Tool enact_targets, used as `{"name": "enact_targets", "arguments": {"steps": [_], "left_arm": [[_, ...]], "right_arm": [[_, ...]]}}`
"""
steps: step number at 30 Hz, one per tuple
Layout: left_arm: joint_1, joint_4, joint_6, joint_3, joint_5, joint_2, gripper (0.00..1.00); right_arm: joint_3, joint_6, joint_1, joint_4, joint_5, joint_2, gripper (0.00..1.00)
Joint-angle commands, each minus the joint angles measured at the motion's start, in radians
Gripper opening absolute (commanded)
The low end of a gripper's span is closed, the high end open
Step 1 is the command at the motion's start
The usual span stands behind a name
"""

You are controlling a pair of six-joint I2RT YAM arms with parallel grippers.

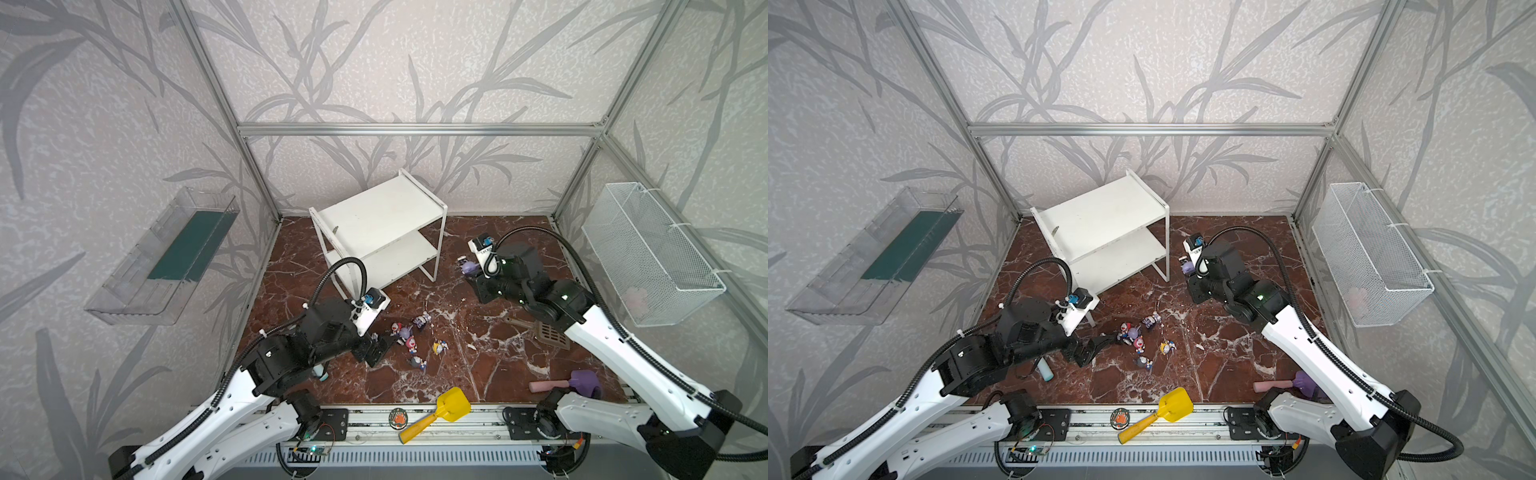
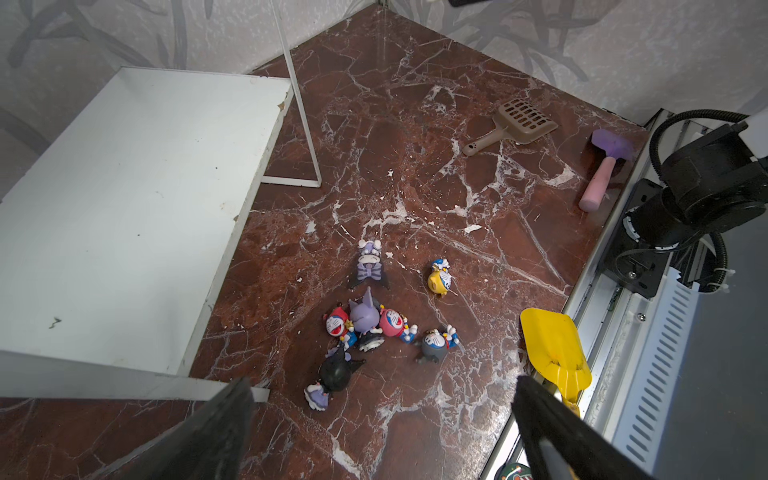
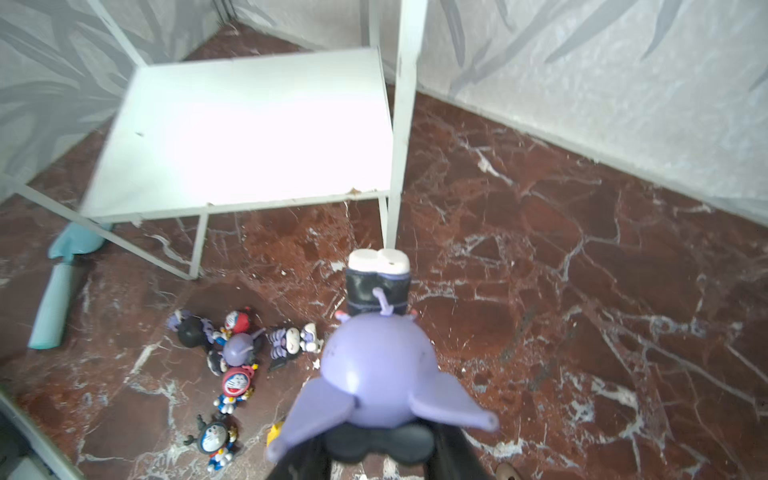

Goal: Place and organize the plastic toys onto the shelf
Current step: 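Lift the purple cat figure with the right gripper toward the shelf top, then lower the purple cat figure onto the top shelf and open the right gripper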

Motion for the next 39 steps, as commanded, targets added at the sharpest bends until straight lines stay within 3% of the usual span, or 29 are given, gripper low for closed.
{"name": "enact_targets", "arguments": {"steps": [1,7,12,15,26,36,39], "left_arm": [[-0.004,-0.003,-0.007,-0.015,-0.022,-0.021,0.99],[-0.003,-0.007,0.000,-0.029,-0.049,-0.054,0.99],[-0.003,-0.020,-0.014,-0.027,-0.217,-0.109,0.99],[-0.004,-0.027,-0.025,-0.028,-0.316,-0.161,0.99],[-0.005,-0.064,-0.054,-0.035,-0.419,-0.325,0.99],[-0.002,-0.055,-0.052,-0.045,-0.431,-0.340,0.99],[-0.004,-0.047,-0.052,-0.053,-0.422,-0.346,0.99]], "right_arm": [[0.111,-0.061,0.003,-0.106,-0.086,0.023,0.20],[0.318,-0.075,0.004,-0.182,-0.182,0.126,0.19],[0.470,-0.075,0.042,-0.225,-0.265,0.217,0.19],[0.581,-0.070,0.109,-0.270,-0.224,0.293,0.19],[1.031,0.008,0.304,-0.404,-0.031,0.656,0.16],[1.615,0.040,0.408,-0.632,0.095,1.037,0.16],[1.691,0.050,0.407,-0.663,0.105,1.083,0.17]]}}
